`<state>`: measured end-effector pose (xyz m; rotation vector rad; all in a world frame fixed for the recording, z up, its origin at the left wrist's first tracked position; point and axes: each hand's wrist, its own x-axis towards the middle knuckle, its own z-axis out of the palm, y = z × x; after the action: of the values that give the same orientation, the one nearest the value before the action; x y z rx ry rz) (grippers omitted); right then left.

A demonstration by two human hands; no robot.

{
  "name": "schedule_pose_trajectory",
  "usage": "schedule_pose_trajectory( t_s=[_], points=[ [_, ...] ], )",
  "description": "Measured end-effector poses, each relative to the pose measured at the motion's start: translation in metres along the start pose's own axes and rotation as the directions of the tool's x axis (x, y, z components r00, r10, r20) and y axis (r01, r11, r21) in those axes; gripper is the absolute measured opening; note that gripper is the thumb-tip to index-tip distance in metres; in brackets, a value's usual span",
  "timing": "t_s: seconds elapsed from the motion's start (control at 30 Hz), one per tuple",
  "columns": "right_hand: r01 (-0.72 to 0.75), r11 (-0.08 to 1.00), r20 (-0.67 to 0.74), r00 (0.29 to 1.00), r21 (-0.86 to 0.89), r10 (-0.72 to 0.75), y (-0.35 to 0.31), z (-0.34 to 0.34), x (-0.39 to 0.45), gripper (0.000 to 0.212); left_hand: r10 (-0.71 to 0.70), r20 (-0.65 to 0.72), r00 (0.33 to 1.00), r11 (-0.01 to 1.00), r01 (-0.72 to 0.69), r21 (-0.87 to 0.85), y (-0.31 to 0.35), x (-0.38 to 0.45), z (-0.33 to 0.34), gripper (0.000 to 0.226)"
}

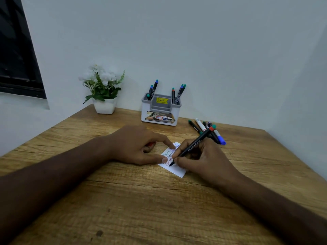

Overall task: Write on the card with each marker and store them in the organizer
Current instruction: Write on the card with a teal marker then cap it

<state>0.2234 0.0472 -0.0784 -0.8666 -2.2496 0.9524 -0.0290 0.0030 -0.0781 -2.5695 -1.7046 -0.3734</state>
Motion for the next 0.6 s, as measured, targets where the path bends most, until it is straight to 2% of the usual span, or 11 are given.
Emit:
schedule_pose_trajectory(
  t_s=[0.2, 0.5, 0.6],
  points=[
    [0.009, 1.0, -0.019, 1.0, -0.018, -0.009, 0.003, 0.0002, 0.0004, 0.008, 0.003, 0.002, 1.0, 1.0, -0.003, 0.003, -0.0001, 0.0, 0.0, 0.049],
    [0.015, 1.0, 0.029, 0.999, -0.005, -0.015, 0.0033, -0.0008, 0.0004, 0.009, 0.001, 0.008, 1.0, 1.0, -0.001, 0.007, -0.0014, 0.0003, 0.0004, 0.05],
    [0.004, 1.0, 0.0, 1.0, 0.002, -0.004, 0.0043, -0.0011, 0.0007, 0.011, 0.004, 0.007, 1.0, 1.0, -0.004, 0.007, -0.0018, 0.0004, 0.0006, 0.05]
  ],
)
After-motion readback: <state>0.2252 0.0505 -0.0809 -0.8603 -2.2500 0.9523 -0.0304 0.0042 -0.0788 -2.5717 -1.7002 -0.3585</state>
